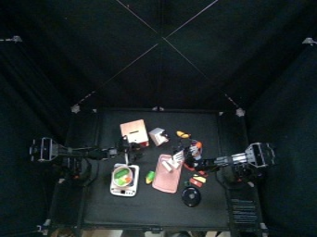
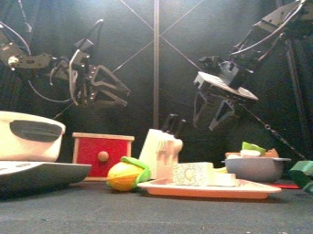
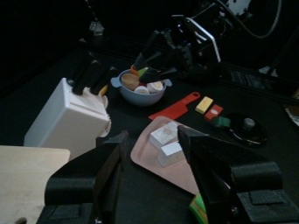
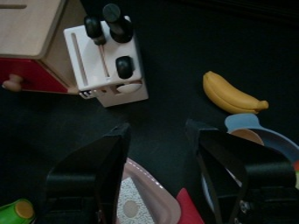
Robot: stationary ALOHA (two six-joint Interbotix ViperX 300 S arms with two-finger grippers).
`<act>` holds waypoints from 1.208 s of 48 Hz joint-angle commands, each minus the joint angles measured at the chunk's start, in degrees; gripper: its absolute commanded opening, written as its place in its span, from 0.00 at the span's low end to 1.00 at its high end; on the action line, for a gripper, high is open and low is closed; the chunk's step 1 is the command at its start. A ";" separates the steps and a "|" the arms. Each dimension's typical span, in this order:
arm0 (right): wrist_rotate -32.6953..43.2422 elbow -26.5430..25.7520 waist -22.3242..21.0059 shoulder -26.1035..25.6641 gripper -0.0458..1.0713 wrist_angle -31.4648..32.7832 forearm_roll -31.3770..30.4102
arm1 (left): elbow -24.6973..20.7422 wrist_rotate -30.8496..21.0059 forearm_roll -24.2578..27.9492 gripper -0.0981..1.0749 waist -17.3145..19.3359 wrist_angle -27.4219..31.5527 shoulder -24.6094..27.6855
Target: Grab corn
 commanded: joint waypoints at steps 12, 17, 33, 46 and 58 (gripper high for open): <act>0.00 -1.76 0.35 -1.58 0.82 -0.18 -3.08 | 2.72 -0.18 0.35 0.81 -0.26 7.29 -10.20; 0.09 -1.67 0.88 -1.41 0.82 -0.26 -2.81 | 3.69 0.00 0.35 0.81 -0.26 15.64 -15.82; -0.09 -1.67 1.05 -0.26 0.82 -0.26 0.79 | 5.19 0.00 1.93 0.81 -4.31 36.21 -27.51; 0.00 -1.41 1.93 0.97 0.82 -2.46 4.13 | 4.92 -0.35 1.67 0.81 -7.47 30.50 -25.49; -0.09 -1.85 1.67 1.67 0.82 -2.55 4.04 | -1.41 -0.44 -1.85 0.82 -11.95 26.89 -12.48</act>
